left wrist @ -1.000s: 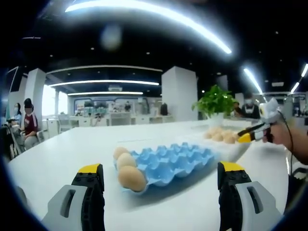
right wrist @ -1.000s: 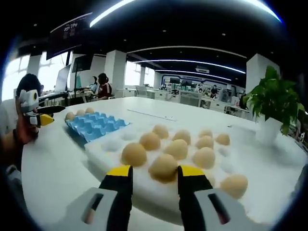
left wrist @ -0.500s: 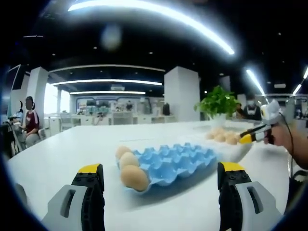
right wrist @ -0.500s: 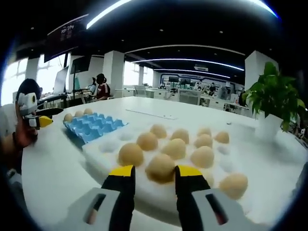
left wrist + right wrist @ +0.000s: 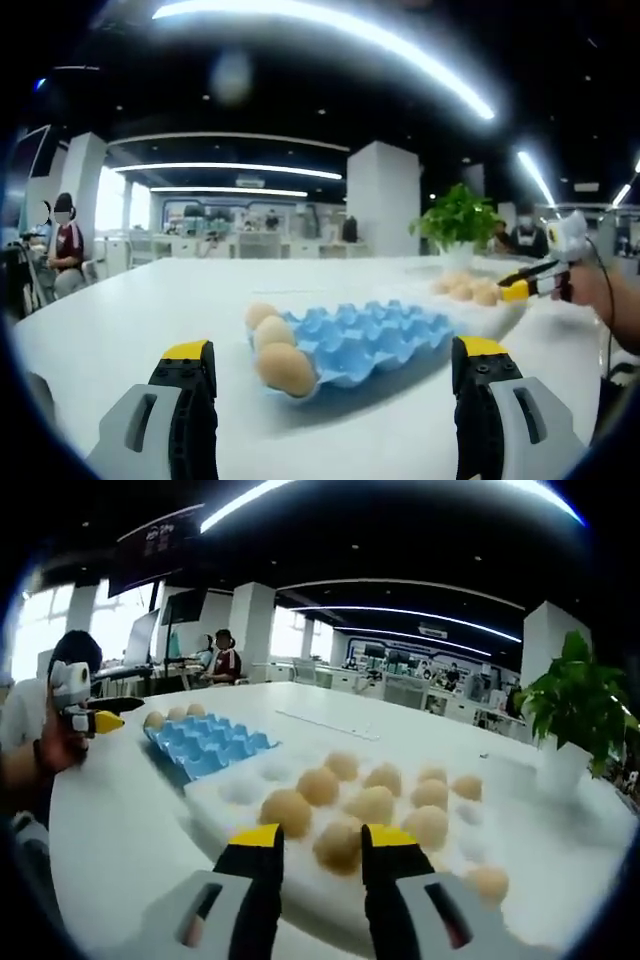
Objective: Pick up the eggs on the table and place them into the egg tray on the table
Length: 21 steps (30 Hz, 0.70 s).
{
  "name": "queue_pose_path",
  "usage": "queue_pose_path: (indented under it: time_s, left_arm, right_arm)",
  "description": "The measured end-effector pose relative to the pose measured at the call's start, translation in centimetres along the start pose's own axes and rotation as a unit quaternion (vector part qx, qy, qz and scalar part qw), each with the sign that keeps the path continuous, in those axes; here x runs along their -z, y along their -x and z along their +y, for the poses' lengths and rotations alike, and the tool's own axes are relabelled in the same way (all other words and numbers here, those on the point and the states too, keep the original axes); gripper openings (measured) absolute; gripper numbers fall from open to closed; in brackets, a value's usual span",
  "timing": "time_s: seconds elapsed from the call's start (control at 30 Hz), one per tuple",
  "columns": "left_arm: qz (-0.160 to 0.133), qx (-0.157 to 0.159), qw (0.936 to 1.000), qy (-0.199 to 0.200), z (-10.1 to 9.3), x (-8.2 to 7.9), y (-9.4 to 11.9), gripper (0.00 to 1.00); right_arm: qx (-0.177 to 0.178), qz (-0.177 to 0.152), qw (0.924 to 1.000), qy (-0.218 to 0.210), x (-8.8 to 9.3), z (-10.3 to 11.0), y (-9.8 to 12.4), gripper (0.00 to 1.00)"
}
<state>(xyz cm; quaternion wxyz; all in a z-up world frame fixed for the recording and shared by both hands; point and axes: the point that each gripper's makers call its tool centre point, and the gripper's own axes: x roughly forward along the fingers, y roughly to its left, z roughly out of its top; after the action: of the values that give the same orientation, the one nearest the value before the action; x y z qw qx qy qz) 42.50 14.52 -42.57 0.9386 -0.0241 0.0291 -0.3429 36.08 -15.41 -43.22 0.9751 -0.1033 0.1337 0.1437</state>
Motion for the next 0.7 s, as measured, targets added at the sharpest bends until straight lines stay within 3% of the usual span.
queue_pose_path:
  time_s: [0.07,0.1,0.2,0.4,0.6,0.7]
  left_arm:
    - [0.0,-0.001,1.0,0.0,0.1,0.0,0.0,1.0]
    - [0.0,-0.002,1.0,0.0,0.2,0.1,-0.1,1.0]
    - [0.0,-0.003,1.0,0.0,-0.2,0.0,0.0,1.0]
    - [-0.002,-0.003,1.0,0.001,0.1,0.0,-0.1,1.0]
    - [-0.002,-0.001,1.0,-0.003,0.5,-0.1,-0.2,1.0]
    - [-0.001,0.001,1.0,-0.004,0.5,-0.1,-0.2,1.0]
  right_arm:
    - [-0.019,0.009,0.9997,0.016,-0.2,1.2,-0.7,0.32]
    - [-0.03,0.032,0.9985,0.032,0.3,1.9,-1.3,0.32]
    - [-0.031,0.052,0.997,0.049,0.7,2.4,-2.4,0.28]
    - [-0.058,0.09,0.9935,0.038,0.7,2.6,-3.0,0.28]
    - [-0.116,0.168,0.9786,0.025,1.3,2.1,-3.8,0.28]
    - [-0.143,0.191,0.971,0.013,1.5,1.3,-4.9,0.29]
